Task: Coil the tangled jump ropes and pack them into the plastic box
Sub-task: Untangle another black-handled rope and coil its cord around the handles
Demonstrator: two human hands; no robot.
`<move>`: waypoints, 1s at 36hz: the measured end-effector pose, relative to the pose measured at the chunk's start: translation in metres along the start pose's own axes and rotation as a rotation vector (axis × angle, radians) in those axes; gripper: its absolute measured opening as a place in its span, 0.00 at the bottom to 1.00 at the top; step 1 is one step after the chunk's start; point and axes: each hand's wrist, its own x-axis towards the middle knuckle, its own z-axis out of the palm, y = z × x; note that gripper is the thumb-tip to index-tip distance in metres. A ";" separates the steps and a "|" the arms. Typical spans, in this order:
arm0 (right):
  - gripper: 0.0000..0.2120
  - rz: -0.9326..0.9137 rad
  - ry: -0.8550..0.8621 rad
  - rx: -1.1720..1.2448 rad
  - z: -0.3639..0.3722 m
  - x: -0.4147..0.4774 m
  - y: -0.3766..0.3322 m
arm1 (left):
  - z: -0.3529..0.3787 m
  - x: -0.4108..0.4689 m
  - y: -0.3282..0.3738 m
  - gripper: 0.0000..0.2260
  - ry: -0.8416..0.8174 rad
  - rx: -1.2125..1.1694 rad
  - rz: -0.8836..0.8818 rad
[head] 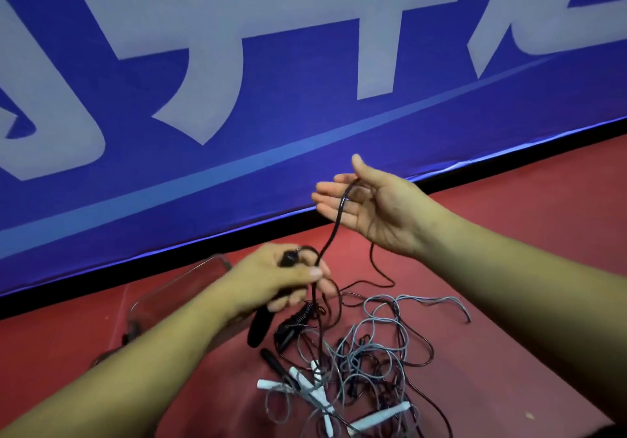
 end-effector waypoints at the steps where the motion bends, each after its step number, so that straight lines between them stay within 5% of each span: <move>1: 0.20 0.031 -0.009 -0.070 -0.004 0.000 0.000 | 0.000 0.001 0.003 0.05 0.044 -0.094 0.035; 5: 0.27 0.241 -0.204 -0.291 -0.015 -0.006 0.015 | -0.001 0.003 0.016 0.07 0.172 -0.356 0.114; 10: 0.09 0.396 -0.435 -0.710 -0.017 -0.012 0.052 | -0.008 0.004 0.030 0.07 0.300 -0.523 0.178; 14: 0.07 0.345 -0.445 -0.867 -0.009 -0.014 0.065 | -0.012 0.003 0.029 0.08 0.344 -0.548 0.193; 20: 0.08 0.223 -0.339 -0.579 0.001 -0.012 0.043 | -0.026 0.004 0.017 0.17 0.315 -0.314 0.167; 27: 0.09 0.056 -0.119 -0.231 0.004 -0.008 0.007 | -0.007 -0.004 -0.023 0.09 -0.215 0.252 -0.150; 31: 0.07 0.016 -0.021 -0.142 -0.004 -0.004 0.001 | -0.003 0.001 -0.020 0.05 -0.107 0.203 -0.099; 36: 0.11 0.089 -0.076 -0.078 -0.017 -0.003 -0.001 | 0.006 0.002 -0.004 0.09 0.098 -0.178 0.059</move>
